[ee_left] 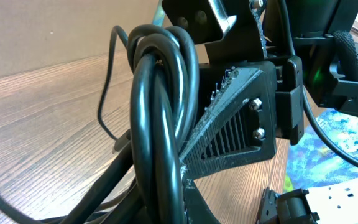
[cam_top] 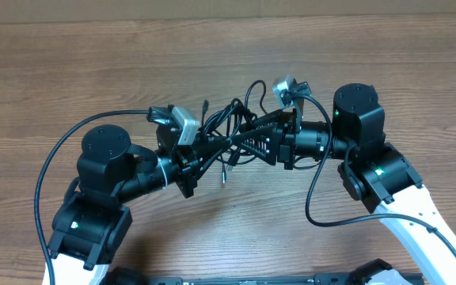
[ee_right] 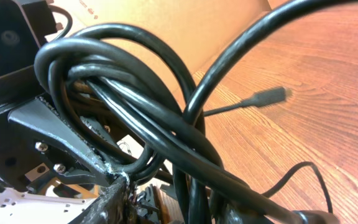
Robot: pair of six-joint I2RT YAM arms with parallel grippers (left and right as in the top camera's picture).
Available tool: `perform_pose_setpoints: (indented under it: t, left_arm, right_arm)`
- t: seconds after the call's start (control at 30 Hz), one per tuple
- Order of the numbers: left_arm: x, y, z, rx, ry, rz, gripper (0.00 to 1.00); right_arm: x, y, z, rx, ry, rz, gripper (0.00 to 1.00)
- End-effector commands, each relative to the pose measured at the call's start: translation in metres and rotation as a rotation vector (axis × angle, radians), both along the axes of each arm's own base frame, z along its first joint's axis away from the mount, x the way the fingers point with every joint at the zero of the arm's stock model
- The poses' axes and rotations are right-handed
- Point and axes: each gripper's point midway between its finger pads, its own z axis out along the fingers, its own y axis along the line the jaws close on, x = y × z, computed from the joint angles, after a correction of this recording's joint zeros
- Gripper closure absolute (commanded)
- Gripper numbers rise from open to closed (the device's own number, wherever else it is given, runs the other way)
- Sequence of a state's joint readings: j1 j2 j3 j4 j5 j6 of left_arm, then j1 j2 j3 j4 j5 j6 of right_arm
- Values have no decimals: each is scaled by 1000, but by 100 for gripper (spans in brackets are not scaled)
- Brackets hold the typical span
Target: Untangle cables
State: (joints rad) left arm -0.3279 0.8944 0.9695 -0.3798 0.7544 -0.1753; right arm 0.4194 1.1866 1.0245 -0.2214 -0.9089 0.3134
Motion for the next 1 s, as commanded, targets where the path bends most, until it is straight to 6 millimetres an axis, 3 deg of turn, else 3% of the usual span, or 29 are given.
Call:
perform_pose_setpoints:
  t: [0.0, 0.3, 0.43, 0.5, 0.57, 0.7, 0.97]
  left_arm:
    - [-20, -7, 13, -22, -41, -91, 96]
    - [-19, -7, 13, -45, 10, -75, 96]
    - [-19, -7, 17, -80, 56, -68, 96]
    - [-22, -9, 20, -99, 68, -83, 96]
    - [-29, -12, 25, -115, 60, -132, 96]
    - [-38, -16, 31, -134, 48, -195, 96]
    - [-35, -15, 30, -133, 52, -176, 96]
  right_arm:
    - [9, -3, 5, -6, -23, -56, 64]
    - [12, -6, -2, -27, -1, -86, 64]
    - [35, -21, -25, -101, 120, -280, 63]
    - [43, -29, -34, -130, 154, -353, 55]
    - [47, -34, -38, -150, 162, -392, 54]
    - [49, -37, -42, -166, 169, -417, 54]
    - [50, -45, -55, -204, 223, -473, 51]
